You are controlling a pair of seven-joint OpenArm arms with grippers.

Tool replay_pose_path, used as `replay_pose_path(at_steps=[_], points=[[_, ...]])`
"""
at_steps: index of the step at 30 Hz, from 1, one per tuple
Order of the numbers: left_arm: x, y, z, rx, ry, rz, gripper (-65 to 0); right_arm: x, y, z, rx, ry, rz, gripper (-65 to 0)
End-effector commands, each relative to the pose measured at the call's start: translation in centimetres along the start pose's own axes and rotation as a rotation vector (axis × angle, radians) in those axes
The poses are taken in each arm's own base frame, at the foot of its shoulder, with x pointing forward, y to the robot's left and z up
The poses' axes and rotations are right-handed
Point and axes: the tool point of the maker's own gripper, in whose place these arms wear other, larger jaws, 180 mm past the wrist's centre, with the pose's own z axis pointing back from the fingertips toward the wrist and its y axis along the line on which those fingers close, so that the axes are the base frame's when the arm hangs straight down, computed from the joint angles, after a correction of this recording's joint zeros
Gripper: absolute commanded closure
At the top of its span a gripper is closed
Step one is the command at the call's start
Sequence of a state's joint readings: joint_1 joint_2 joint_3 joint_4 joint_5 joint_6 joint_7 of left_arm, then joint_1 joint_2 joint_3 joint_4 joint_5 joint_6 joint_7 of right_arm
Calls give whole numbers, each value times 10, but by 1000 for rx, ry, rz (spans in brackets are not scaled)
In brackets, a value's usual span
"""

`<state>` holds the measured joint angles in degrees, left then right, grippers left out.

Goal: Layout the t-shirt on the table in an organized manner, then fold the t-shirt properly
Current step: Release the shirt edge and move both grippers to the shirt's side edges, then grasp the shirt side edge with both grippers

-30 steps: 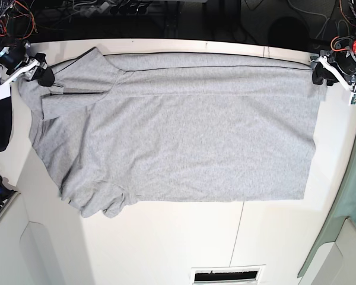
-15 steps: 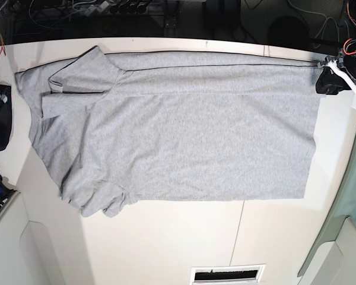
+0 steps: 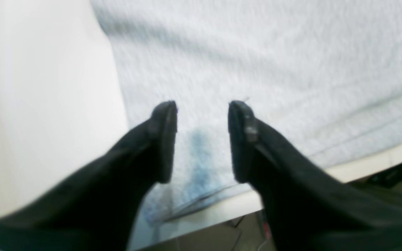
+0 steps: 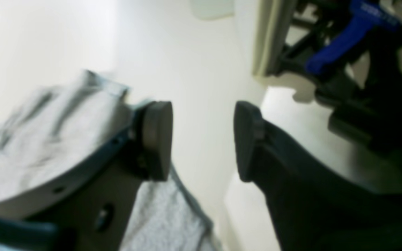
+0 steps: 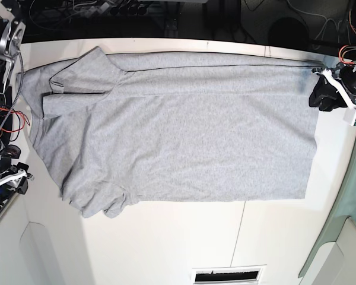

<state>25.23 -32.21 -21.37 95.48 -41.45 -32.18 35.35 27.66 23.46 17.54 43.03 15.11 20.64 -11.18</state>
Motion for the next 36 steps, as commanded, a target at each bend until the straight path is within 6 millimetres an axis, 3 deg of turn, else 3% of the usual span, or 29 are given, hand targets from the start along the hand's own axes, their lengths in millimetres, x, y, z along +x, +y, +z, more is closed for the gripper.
replay_pose_path(at_steps=[1,3,9,14,23,31,36], points=[[18,5,1,-1,-43,-26,-316,23,0,-5,1,-46,-11,-282],[25,10,-7,-3,-48,-32,-346,7,8,-14,13,6,-43,-282],[42,44,-51,43,-54,40,-346,-47,28,-20,33,128,-28,-282],[69,74,-81,74,-69,123,-346,-63,34,-18,46,152,-36,-282],[104,115,-106,146,-157,263,-346,-71,39,-15,87,166,-27,-282],[96,129,-137,265,-140,300,-346,-71,39,-15,87,166,-27,-282],[68,119,-153,284,-67,346,-346,-71,39,-15,88,166,-27,-282]])
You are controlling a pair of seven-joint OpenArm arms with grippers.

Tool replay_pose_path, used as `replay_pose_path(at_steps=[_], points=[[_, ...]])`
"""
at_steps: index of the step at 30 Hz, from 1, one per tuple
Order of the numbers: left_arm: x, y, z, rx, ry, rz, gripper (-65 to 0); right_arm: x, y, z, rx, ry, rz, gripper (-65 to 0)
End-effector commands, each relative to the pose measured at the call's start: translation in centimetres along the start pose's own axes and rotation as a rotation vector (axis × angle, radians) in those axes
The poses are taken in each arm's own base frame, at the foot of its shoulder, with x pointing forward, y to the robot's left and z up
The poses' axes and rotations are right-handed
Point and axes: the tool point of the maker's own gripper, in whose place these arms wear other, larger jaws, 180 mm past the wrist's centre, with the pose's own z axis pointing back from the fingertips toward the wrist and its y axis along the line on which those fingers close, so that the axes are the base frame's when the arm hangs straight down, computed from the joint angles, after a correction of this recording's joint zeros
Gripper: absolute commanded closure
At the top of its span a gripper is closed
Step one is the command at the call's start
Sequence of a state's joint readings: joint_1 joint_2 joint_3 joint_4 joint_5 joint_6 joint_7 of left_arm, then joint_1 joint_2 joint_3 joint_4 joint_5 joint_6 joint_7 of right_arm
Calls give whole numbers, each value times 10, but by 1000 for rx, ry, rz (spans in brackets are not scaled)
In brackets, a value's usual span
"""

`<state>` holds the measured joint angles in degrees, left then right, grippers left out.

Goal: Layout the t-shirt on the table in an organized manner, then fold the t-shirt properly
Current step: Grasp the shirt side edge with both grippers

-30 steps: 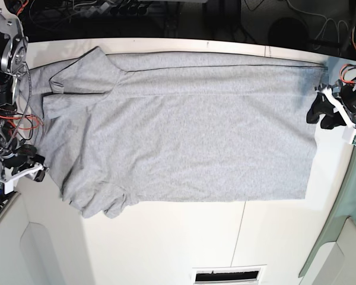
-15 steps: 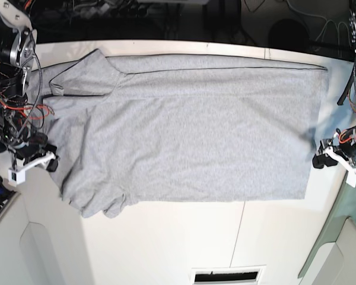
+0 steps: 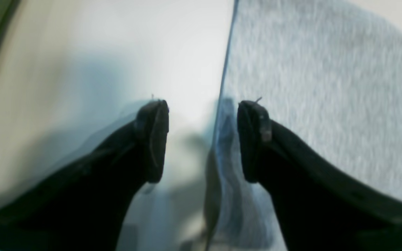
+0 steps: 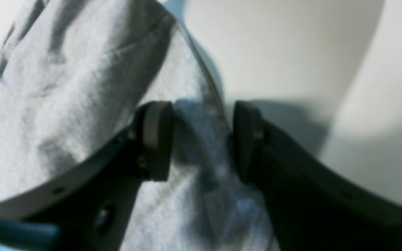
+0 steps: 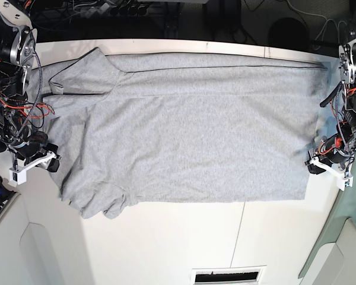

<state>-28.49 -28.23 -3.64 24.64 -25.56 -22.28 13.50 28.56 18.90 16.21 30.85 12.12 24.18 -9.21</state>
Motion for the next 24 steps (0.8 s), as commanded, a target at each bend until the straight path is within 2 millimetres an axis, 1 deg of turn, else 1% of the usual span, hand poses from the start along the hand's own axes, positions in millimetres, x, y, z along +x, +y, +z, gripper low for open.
replay_pose_path(at_steps=[1,4,7,9,12,15,16,21,22,24], points=[[7,-5,-1,-10,-12,8,-346,16,-3,1,-6,-23,8,-282],[0,-19,-5,-52,0,10,-346,15,1,0,3,-22,8,-282],[0,-37,-6,-128,-1,8,-346,16,6,0,31,-23,16,-282],[-2,-42,-6,-149,6,19,-345,22,6,1,36,-51,19,-282],[-6,-47,-7,-157,20,20,-344,37,7,2,38,-130,18,-282],[-12,-53,-8,-170,42,18,-335,40,8,2,39,-144,17,-282],[-12,-55,-9,-175,42,17,-298,39,9,2,40,-144,16,-282],[-11,-57,-9,-179,37,18,-14,39,12,2,57,-143,20,-282],[-11,-58,-9,-184,36,16,0,39,11,2,55,-143,21,-282],[-8,-67,-6,-240,28,-6,0,40,10,3,63,-145,27,-272]])
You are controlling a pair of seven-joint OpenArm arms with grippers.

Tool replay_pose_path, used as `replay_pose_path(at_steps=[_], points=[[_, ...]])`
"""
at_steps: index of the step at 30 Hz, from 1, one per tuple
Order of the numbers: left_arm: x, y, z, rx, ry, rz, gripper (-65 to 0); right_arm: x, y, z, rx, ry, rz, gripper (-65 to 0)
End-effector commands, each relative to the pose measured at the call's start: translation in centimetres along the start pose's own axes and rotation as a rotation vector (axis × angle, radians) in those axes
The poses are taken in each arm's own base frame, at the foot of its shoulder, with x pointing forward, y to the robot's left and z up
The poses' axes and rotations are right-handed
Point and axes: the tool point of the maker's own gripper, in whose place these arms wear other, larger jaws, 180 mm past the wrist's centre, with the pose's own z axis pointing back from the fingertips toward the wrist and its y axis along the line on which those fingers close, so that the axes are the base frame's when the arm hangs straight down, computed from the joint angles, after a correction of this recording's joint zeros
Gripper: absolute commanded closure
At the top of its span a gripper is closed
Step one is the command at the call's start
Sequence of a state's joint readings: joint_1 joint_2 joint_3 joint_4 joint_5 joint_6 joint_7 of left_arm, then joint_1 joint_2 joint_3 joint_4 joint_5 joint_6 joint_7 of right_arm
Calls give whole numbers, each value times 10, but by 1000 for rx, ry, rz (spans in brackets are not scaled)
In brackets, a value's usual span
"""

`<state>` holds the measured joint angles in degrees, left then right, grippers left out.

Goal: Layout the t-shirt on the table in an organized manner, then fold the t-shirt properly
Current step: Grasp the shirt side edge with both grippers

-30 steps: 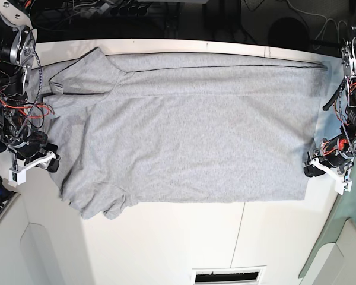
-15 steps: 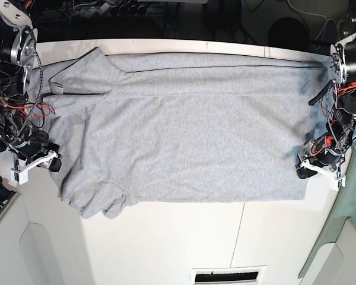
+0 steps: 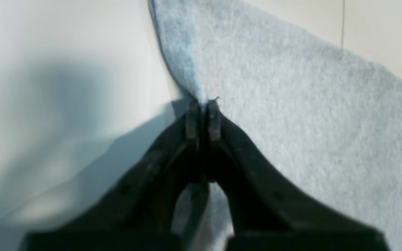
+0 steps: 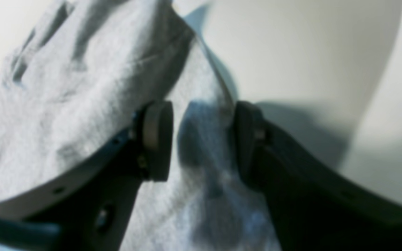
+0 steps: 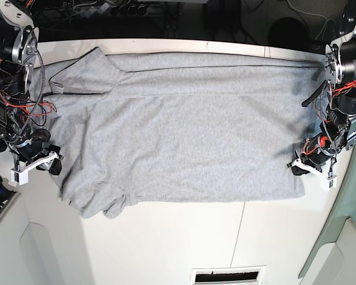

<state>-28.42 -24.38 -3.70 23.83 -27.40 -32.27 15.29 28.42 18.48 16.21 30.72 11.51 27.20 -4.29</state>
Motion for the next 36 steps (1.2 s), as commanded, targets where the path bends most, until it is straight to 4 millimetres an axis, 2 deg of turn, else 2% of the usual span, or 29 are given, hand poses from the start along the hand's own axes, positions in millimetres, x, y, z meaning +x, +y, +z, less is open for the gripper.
replay_pose_path(at_steps=[1,3,6,12,16,17,19,20,21,25,27,33,36], points=[[17,-7,3,-45,-18,-35,0,30,-1,2,26,-69,17,-242],[20,-22,5,-122,-14,-71,0,32,2,4,63,-71,30,-135],[27,-27,7,-142,-14,-70,0,35,-3,7,60,-73,38,0],[43,-25,15,-157,-38,-43,0,48,-28,17,18,-88,64,0],[41,-19,19,-145,-20,-46,0,62,-43,25,3,-131,16,0],[41,-18,19,-143,-20,-47,0,65,-45,26,-3,-139,10,-46],[40,-16,20,-140,-16,-47,0,69,-50,26,-34,-168,1,-238],[39,-16,20,-140,-11,-47,0,68,-51,25,-50,-170,3,-310],[38,-16,20,-140,-5,-48,0,67,-52,25,-62,-166,9,-356],[36,-16,20,-141,3,-47,0,57,-61,21,-152,-135,27,-369],[36,-16,20,-141,6,-47,0,49,-59,18,-156,-121,14,-369],[36,-16,20,-141,7,-47,0,18,-33,5,-106,-60,-3,-369],[36,-16,20,-141,7,-46,0,13,-19,-1,-81,-53,-9,-369]])
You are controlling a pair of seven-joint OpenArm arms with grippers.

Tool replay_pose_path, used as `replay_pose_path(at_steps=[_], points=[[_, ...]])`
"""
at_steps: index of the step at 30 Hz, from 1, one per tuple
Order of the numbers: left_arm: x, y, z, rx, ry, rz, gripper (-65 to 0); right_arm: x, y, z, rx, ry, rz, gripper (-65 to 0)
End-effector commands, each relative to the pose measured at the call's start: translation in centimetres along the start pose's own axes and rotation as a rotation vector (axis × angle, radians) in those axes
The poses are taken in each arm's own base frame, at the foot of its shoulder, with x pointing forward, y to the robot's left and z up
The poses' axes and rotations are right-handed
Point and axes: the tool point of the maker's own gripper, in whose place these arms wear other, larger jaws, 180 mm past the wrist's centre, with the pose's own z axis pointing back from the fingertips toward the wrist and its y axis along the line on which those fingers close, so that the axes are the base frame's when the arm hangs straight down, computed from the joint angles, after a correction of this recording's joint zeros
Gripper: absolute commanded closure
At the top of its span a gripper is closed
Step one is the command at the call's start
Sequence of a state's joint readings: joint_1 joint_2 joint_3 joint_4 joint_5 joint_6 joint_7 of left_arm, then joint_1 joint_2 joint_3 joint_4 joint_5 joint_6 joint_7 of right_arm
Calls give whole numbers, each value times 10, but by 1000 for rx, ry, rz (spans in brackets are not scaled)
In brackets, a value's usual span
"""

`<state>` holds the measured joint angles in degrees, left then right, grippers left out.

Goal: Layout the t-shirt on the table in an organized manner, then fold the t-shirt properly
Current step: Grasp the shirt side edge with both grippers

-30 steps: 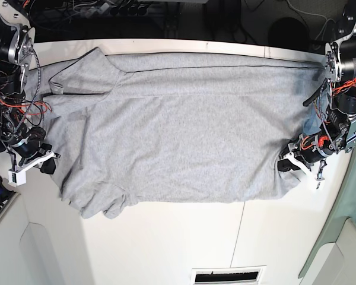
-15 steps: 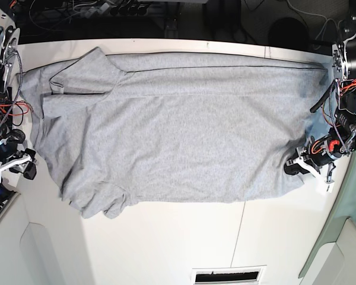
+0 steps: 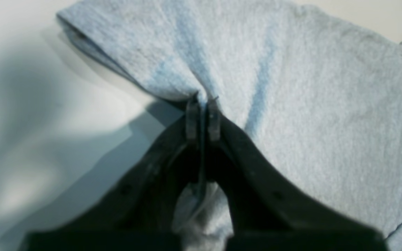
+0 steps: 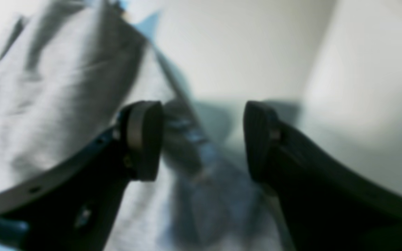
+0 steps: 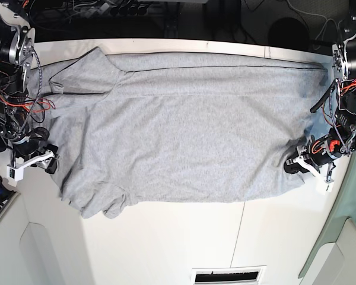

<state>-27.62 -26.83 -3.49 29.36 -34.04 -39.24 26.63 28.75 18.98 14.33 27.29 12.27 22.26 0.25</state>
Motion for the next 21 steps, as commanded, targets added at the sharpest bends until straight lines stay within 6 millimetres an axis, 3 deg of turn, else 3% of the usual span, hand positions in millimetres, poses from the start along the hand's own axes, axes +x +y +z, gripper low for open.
replay_pose_path(at_steps=[1,8,10,13,14,21], points=[[28,-1,6,-11,-62,-19,0,16,4,-2,14,-28,3,-369],[28,-2,5,-14,-63,-19,0,16,24,-2,102,-32,6,-348],[28,-2,5,-14,-64,-17,0,18,25,-2,103,-36,8,-243],[32,-4,6,-26,-83,4,0,23,27,-2,110,-50,15,-23],[33,-5,6,-31,-91,12,0,26,31,-1,129,-58,21,0],[46,1,18,-49,-118,74,0,68,40,10,198,-150,116,0]])
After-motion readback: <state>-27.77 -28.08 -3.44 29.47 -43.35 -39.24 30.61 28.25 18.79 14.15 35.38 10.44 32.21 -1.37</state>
